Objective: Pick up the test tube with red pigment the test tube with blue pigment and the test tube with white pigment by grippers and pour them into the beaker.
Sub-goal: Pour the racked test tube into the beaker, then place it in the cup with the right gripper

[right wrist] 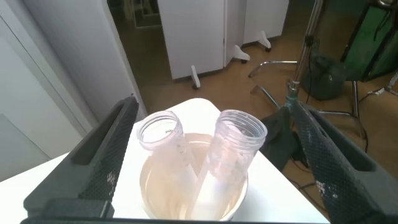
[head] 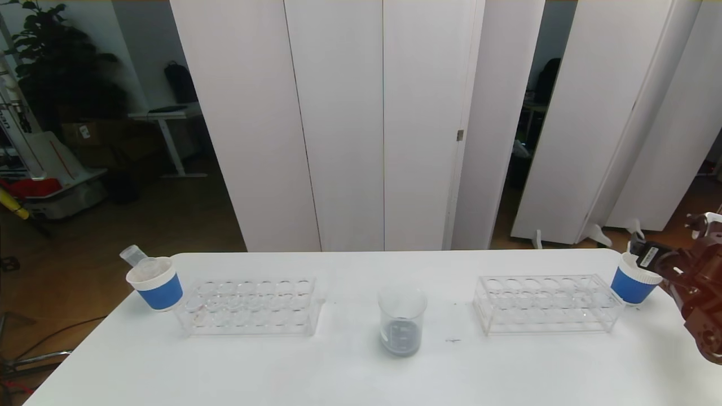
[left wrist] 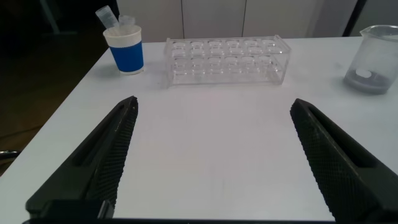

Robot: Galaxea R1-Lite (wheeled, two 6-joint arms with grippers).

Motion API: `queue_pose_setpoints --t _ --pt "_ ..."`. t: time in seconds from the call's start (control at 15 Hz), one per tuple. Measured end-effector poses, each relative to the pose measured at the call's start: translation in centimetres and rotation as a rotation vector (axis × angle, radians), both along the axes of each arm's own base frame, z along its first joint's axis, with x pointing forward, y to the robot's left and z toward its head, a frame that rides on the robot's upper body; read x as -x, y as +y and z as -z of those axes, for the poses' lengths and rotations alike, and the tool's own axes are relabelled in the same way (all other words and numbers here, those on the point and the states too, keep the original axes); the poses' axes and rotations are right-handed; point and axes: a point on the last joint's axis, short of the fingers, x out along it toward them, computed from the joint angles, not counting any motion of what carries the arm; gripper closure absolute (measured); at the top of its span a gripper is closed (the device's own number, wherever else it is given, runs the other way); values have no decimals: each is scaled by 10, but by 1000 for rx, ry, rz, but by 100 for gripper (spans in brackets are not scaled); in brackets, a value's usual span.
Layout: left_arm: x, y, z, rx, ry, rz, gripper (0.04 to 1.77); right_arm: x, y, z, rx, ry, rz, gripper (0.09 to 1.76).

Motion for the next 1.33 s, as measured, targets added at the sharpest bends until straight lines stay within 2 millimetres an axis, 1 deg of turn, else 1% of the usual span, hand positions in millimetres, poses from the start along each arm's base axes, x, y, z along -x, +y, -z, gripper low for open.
queue_pose_setpoints --t 0.07,0.2,0.33,0.47,0.6,0.67,0.8,0.93,1.0,1.13,1.2,1.33 --pt "0 0 0 0 0 0 6 0 0 -4 3 -10 -3 10" --pt "0 0 0 0 0 0 6 1 -1 -17 25 -25 -17 10" --pt "0 0 0 0 0 0 6 6 -1 -39 43 -8 -37 10" --pt "0 0 0 0 0 0 6 17 3 -68 45 19 -88 10" --pt "0 0 0 0 0 0 6 40 12 -104 38 29 -161 10" --pt "0 0 0 0 0 0 6 55 19 -124 41 21 -199 10" --pt "0 0 0 0 0 0 6 95 35 -159 50 -8 -262 10" --pt "0 0 0 0 0 0 6 145 53 -187 72 -58 -317 10" --pt "0 0 0 0 0 0 6 174 65 -197 86 -86 -345 10" --pt "0 0 0 0 0 0 6 229 88 -203 111 -126 -414 10" --pt "0 0 0 0 0 0 6 258 99 -202 126 -139 -459 10" --pt "0 0 0 0 0 0 6 305 111 -190 142 -144 -520 10"
